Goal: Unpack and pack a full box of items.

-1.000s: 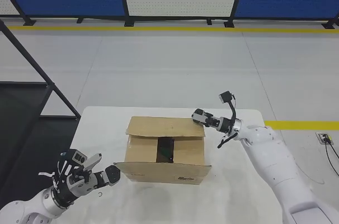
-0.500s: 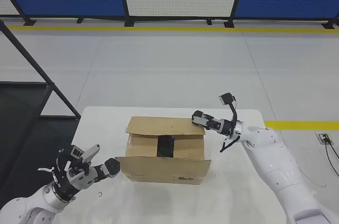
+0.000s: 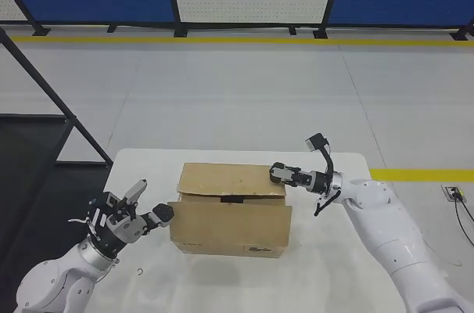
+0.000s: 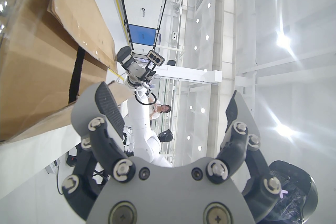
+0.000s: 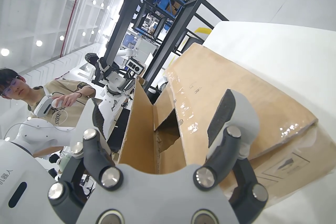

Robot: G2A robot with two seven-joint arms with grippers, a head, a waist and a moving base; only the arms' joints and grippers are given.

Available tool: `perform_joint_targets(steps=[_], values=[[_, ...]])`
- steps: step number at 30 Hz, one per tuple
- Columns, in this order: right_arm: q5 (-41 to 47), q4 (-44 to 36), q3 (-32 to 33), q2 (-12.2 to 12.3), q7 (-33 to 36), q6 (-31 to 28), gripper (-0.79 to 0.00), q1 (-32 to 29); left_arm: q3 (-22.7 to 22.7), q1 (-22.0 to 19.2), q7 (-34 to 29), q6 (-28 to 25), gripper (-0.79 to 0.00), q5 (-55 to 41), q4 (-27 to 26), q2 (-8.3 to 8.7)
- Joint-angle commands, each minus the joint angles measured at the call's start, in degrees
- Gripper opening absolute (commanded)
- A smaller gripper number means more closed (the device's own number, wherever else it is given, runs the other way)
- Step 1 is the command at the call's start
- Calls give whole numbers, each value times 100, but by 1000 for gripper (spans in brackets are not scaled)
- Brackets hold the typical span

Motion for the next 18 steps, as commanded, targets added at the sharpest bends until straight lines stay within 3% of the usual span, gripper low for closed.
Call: perform_joint_targets(steps=[1,9,18], values=[[-2,2,0,-1,-4,-4,0,0,0,0,0,-1,0,1,0,0],[-2,2,0,-1,-4,-4,0,0,0,0,0,-1,0,1,0,0],[-206,-626,96,93,-142,569,0,-313,346,-346,990,159,0,-41,125,-83]])
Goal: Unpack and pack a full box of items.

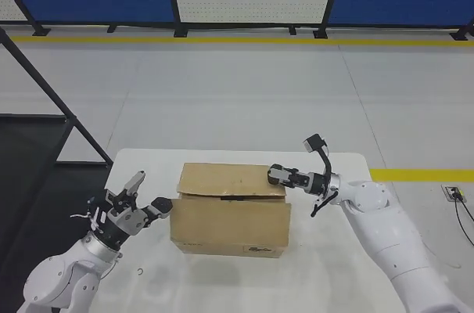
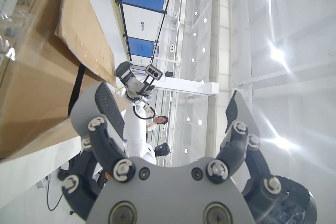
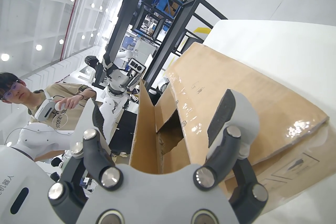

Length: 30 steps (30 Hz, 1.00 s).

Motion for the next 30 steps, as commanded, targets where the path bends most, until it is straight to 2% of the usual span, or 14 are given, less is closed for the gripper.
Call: perform_joint_targets(steps=[1,8,16,20,24,30], values=[[-36,-111,27,27,39,125,0,-65,120,-113,189,66,0,14,66,-20],[162,-496,193,114,261,314,0,-312,497,-452,427,183,0,189,313,-76],[725,-727,376,177,629,488,0,-490,692,-655,639,229,0,215,570,-132],[977,-714,380,187,929,775,0,-492,746,-725,686,248,0,232,645,-154],[1409,-554,421,204,1559,989,0,-430,785,-761,699,264,0,248,663,-172],[1429,-333,376,193,1568,1152,0,-347,819,-793,694,295,0,276,639,-194]])
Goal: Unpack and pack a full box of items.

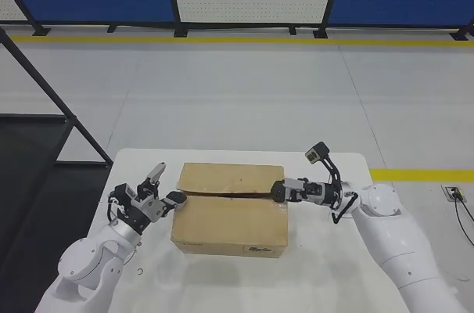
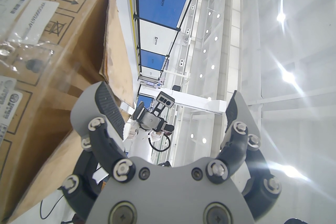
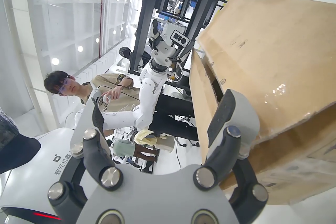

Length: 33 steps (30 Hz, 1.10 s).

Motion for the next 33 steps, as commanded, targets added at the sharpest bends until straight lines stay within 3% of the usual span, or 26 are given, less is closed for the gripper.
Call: perform_joint_targets(steps=[1,16,26,33], values=[[-10,62,-18,-4,-24,64,0,24,-1,-6,2,-3,0,5,-7,-6],[-31,467,-247,-69,184,352,0,209,-216,88,-5,-315,0,-364,-69,-65],[-6,677,-342,-124,112,407,0,290,-751,326,180,-880,0,-1163,-153,-116],[-57,770,-367,-128,170,416,0,291,-1236,492,128,-874,0,-2055,-245,-141]])
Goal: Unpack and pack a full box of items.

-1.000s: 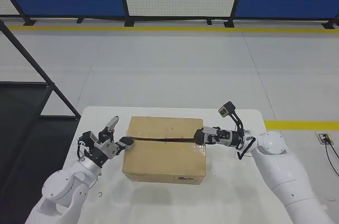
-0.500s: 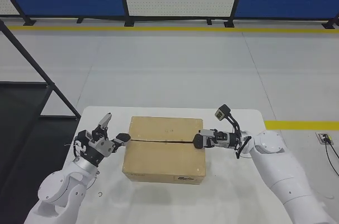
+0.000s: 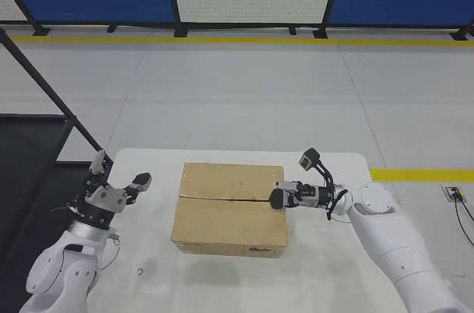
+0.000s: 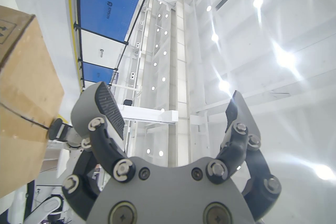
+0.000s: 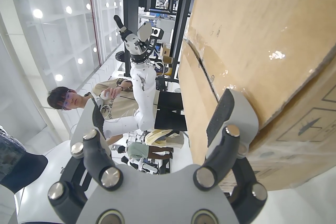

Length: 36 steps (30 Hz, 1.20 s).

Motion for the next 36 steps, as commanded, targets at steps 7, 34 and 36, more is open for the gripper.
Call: perform_joint_targets(steps=[7,34,36], values=[[-41,-18,4,8,42,8,0,-27,-386,149,20,-31,0,-573,-103,-25],[-19,-120,28,10,61,-165,0,-57,-449,262,98,17,0,-430,-100,-29],[-19,-120,28,10,61,-165,0,-57,-414,374,235,-112,0,0,-105,-30]])
